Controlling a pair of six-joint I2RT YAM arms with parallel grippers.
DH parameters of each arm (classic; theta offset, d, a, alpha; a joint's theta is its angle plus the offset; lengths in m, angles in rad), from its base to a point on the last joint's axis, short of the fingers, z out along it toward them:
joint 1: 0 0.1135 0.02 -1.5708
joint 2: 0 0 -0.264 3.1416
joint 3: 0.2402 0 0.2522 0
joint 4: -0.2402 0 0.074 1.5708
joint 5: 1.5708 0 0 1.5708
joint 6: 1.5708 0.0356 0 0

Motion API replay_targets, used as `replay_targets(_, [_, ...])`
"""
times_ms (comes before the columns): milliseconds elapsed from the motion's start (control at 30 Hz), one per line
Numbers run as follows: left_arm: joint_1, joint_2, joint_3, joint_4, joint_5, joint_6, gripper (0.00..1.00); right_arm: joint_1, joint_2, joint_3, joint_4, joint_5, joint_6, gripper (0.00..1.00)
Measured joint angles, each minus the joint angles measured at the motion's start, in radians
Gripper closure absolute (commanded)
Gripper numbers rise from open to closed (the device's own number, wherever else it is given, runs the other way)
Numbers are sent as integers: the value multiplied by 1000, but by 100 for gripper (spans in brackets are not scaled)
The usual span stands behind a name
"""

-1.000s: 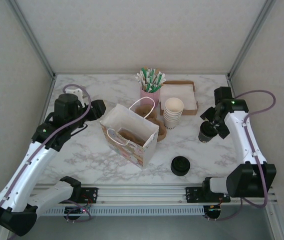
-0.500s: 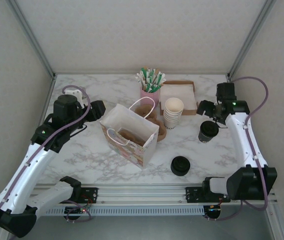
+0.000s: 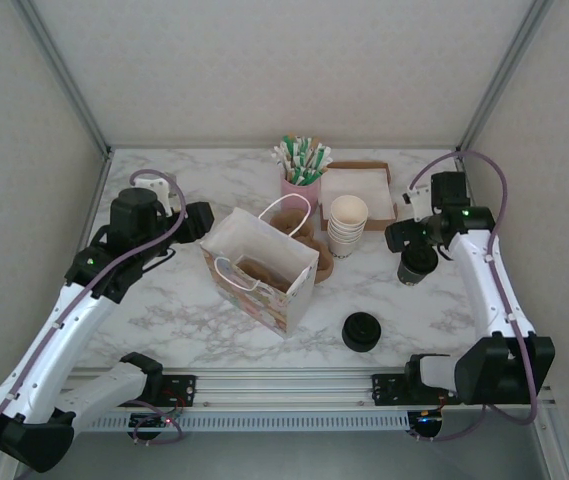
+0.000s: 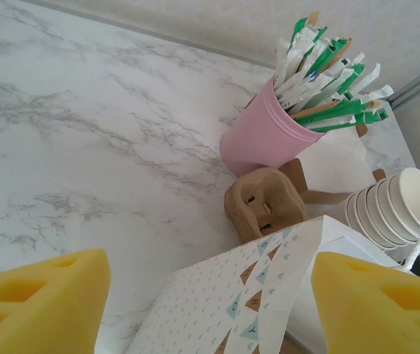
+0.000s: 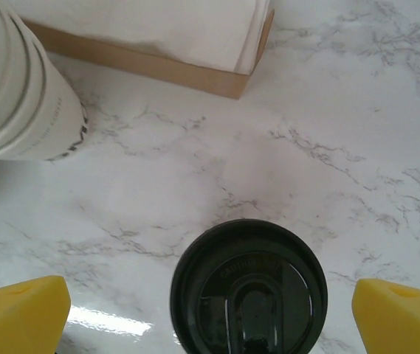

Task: Pack the takeout coffee

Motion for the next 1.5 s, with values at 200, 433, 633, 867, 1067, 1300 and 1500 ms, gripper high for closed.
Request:
replay_targets(200, [0,0,0,0,3,28,25,-13,24,-40,-5,55,-29,1])
replay_targets(433, [0,0,0,5,13,50,25,-51,25,-71,-2,87,-28,1])
replay_targets(633, [0,0,0,8,22,55,25,-53,73,-78,4,90,3,2])
replay_targets(867, [0,0,0,8,26,58,25,-53,146,-78,10,119,39,4])
replay_targets(1067, [0,11,0,14,34,58,25,-53,128,-78,42,122,59,6])
replay_targets(1300, [0,31,0,14,48,57,25,-53,88,-79,48,85,77,3])
replay_targets(1500, [0,38,6,14,52,56,25,-53,35,-99,60,79,86,16])
